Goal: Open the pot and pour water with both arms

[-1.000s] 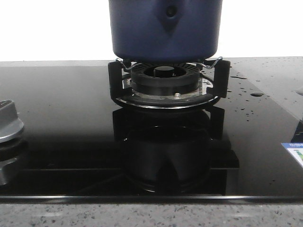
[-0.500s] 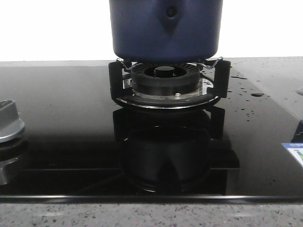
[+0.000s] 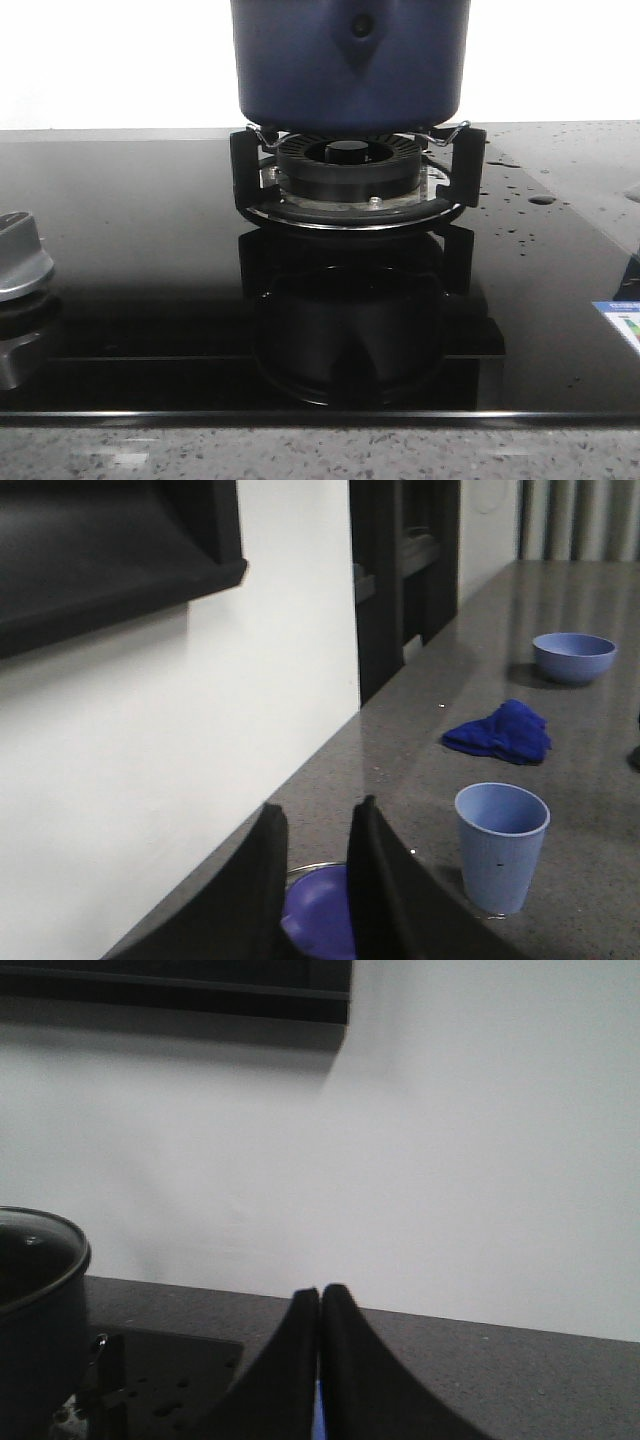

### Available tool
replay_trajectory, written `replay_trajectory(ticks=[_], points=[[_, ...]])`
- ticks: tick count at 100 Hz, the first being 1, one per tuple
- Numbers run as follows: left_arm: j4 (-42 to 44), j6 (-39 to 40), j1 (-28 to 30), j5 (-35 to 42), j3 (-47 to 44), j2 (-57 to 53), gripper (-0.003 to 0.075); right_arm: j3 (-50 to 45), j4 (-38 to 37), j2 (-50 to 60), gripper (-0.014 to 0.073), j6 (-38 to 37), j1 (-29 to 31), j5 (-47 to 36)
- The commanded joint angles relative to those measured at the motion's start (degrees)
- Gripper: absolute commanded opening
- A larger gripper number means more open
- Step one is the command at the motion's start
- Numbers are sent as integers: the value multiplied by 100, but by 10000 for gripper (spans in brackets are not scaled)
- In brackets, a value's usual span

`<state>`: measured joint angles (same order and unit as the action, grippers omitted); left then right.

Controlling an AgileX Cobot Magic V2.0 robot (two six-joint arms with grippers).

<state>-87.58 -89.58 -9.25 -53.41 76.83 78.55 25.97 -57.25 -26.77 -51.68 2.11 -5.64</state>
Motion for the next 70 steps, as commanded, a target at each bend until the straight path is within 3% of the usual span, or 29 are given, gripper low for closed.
replay_trajectory(ticks=[1,12,37,70], points=[[-252,211,340,110,-419,-895,35,52,-97,121,-67,3,-321,-160],[-252,211,665,708,-1735,-1964,29,-62,-131,343,-67,3,-787,-160],[-252,199,706,1869,-4404,-4128,29,-244,-260,655,-67,3,-1718,520],[-733,252,706,2476,-5840,-5878,-20,-244,-363,1146,-67,3,-1848,494]])
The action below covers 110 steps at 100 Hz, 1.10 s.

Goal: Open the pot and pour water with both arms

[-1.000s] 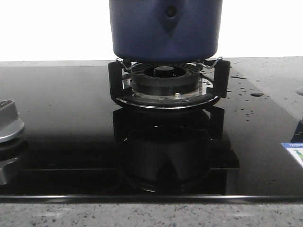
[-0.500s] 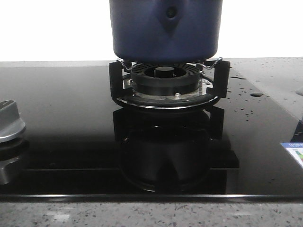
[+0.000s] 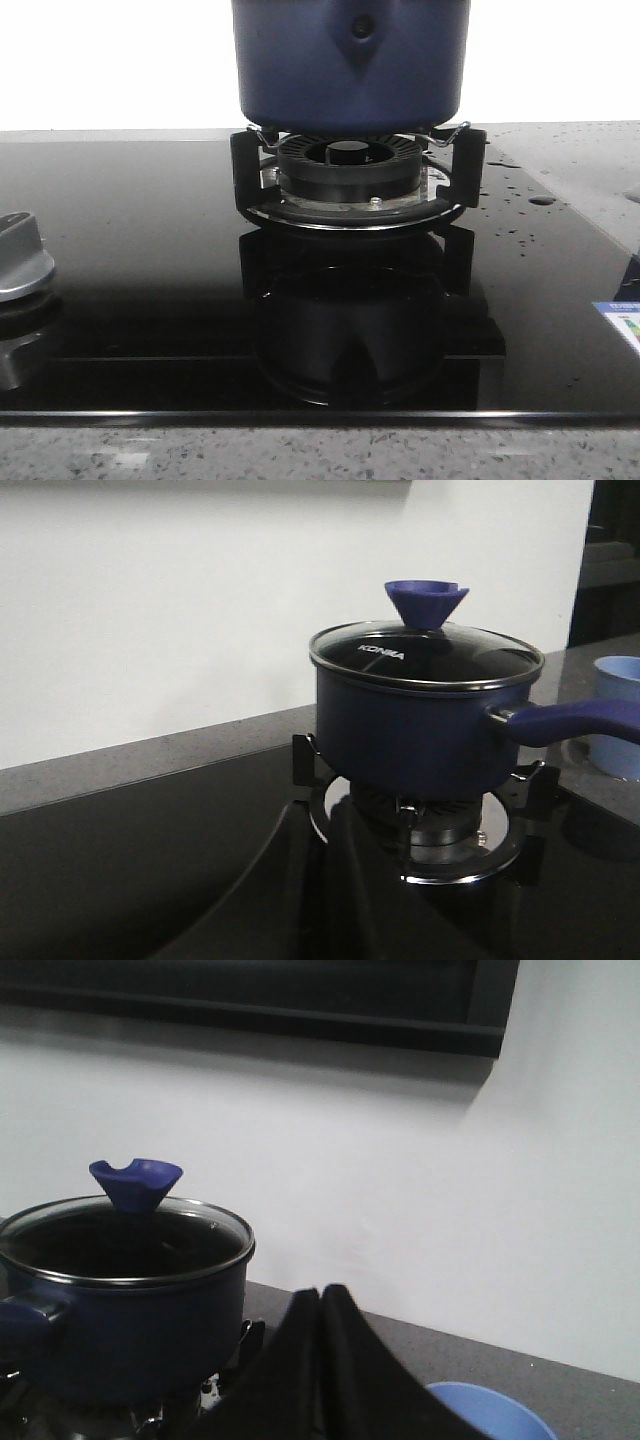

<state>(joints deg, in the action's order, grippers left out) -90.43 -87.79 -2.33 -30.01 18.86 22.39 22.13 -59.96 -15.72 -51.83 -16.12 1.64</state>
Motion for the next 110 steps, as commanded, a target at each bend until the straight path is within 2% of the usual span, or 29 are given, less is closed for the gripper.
replay_trajectory(ticks=[1,82,93,98,102,107,110], points=[[-448,73,14,123,-54,-282,-20,141,-92,41,-67,19,-25,-234],[-423,73,14,121,-138,-488,-20,141,-92,47,-67,19,-25,-214],[-408,59,38,486,-175,-499,-20,141,-92,47,-67,19,-25,-214],[-143,105,38,674,-179,-541,-20,141,-92,47,-67,19,-25,-214],[411,305,79,688,-179,-576,-20,141,-92,47,-67,19,-25,-214],[1279,932,147,771,-179,-664,-20,141,-92,47,-67,19,-25,-201],[1855,1606,202,812,-189,-710,-20,141,-92,47,-67,19,-25,-201]])
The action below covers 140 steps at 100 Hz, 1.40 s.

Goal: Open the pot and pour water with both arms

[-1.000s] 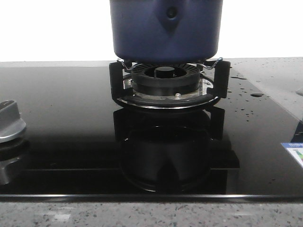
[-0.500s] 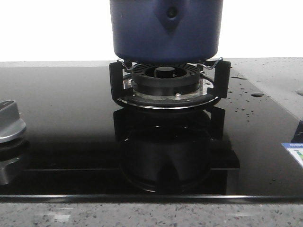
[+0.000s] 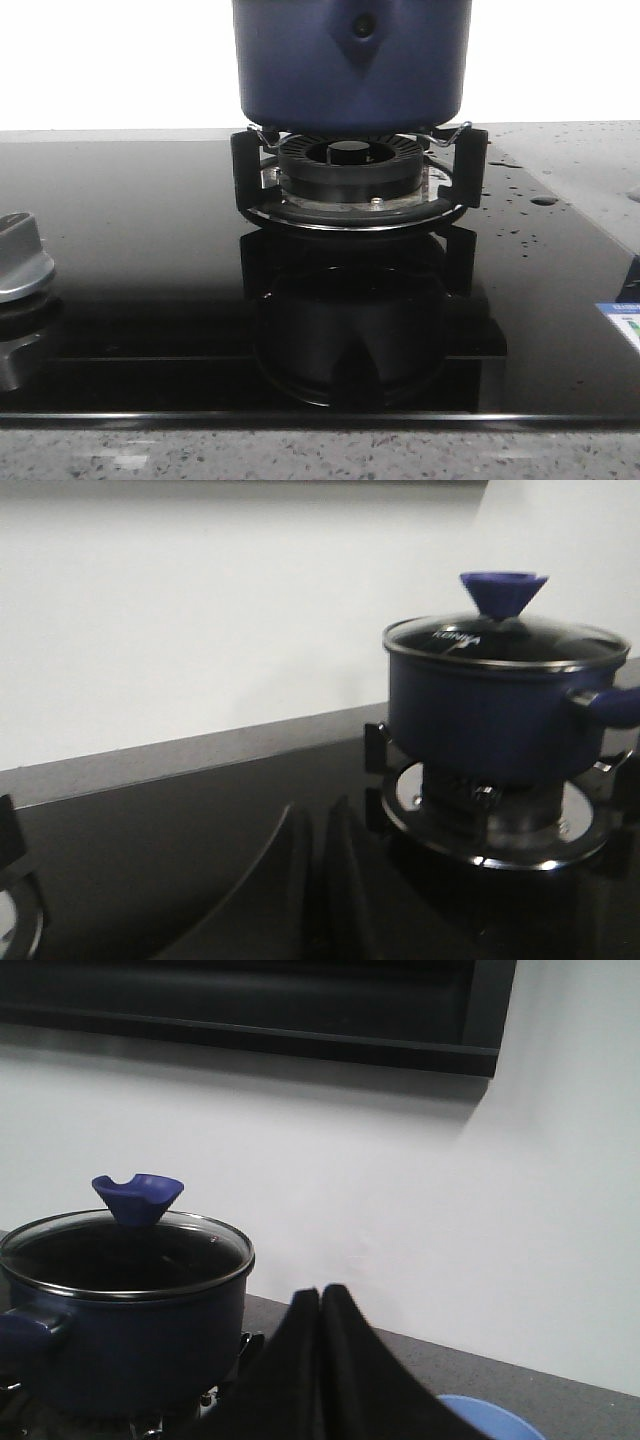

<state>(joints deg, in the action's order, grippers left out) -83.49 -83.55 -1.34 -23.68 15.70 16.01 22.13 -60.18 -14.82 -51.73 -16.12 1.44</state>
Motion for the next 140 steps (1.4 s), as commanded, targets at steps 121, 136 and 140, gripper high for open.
replay_trajectory(ticks=[121,136,140], points=[[7970,7835,225,753,-1835,-1787,-20,141,-71,-43,-67,8,-25,-144],[7970,7835,225,753,-1835,-1787,-20,141,-71,-43,-67,8,-25,-144],[7970,7835,225,753,-1835,-1787,-20,141,-71,-43,-67,8,-25,-144]])
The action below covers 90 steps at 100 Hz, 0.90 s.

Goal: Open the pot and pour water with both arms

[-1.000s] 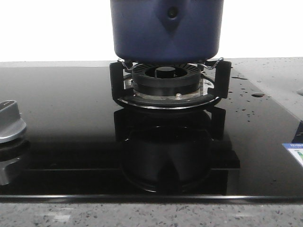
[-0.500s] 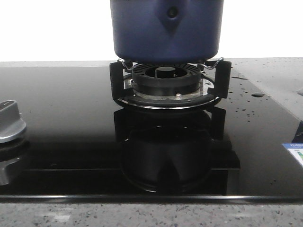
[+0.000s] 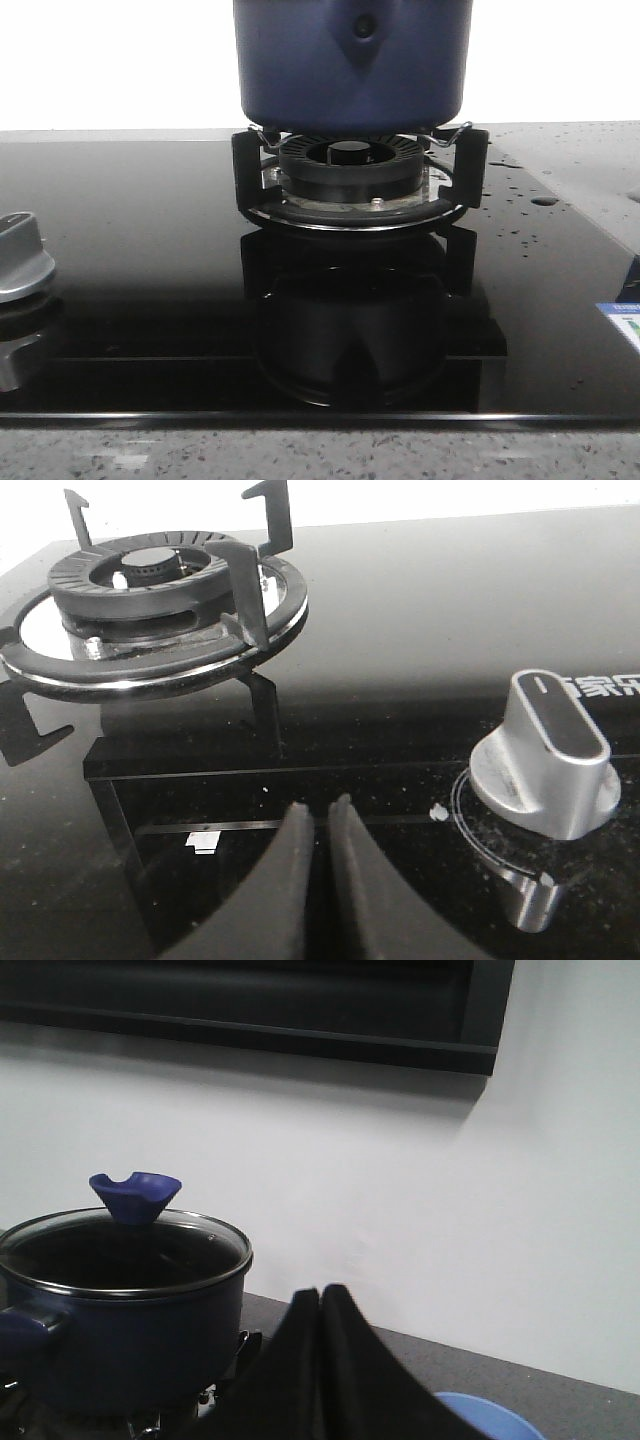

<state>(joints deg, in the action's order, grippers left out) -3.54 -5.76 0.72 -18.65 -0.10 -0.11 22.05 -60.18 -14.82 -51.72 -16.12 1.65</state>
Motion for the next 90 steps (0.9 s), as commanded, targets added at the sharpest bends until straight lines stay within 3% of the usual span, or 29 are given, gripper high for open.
replay_trajectory(ticks=[1,34,48,62,79,90], points=[[-25,55,19,251,-255,-175,-20,148,-71,-43,-67,7,-25,-165],[-25,55,19,251,-255,-175,-20,107,-85,-43,-67,7,-25,-165],[-25,55,19,251,-255,-175,-20,-121,-373,-43,-67,7,-25,937],[-25,55,19,251,-255,-175,-20,-396,-360,20,-67,7,-25,873],[-25,55,19,251,-255,-175,-20,-628,244,176,-67,79,-25,914],[-25,55,19,251,-255,-175,-20,-915,1230,238,-67,705,59,932]])
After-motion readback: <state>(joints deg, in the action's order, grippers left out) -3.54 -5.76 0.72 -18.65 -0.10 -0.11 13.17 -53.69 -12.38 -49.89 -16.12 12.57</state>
